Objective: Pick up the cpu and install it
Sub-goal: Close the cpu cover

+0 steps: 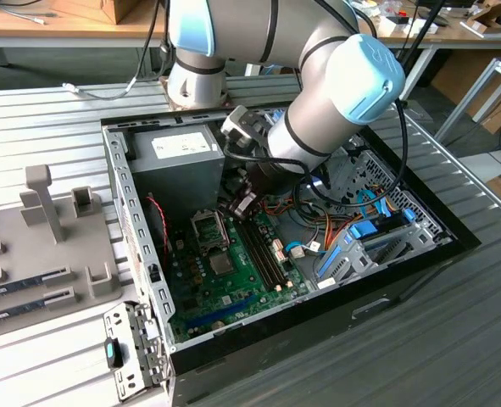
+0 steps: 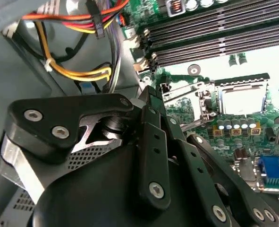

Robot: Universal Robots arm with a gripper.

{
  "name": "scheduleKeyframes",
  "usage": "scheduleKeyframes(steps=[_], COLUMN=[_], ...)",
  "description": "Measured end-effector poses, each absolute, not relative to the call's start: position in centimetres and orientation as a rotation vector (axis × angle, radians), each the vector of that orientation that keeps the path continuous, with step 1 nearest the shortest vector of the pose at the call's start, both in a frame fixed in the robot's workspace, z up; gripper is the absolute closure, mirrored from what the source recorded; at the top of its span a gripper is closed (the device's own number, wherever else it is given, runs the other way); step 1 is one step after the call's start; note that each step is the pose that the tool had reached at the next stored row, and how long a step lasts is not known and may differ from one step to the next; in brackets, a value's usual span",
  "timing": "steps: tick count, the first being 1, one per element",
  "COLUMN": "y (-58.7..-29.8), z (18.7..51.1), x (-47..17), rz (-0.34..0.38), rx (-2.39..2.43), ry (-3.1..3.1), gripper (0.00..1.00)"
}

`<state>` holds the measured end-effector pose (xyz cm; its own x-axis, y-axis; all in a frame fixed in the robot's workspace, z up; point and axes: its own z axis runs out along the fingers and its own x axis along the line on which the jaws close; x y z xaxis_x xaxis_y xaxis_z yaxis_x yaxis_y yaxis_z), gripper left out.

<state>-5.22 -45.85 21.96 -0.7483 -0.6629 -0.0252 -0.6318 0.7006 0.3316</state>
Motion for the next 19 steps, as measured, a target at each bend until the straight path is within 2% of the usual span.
scheduleKeyframes(steps=[4, 8, 19], y=[-45.85, -45.85, -45.76], z=[21.96, 21.96, 21.46], x=[-5.14, -4.50, -4.38], rz=[-0.547, -0.678, -0.689], rx=[1.166, 1.200, 1.265], ry=[-2.763, -2.754, -2.714], gripper=[0.89, 0.89, 0.89])
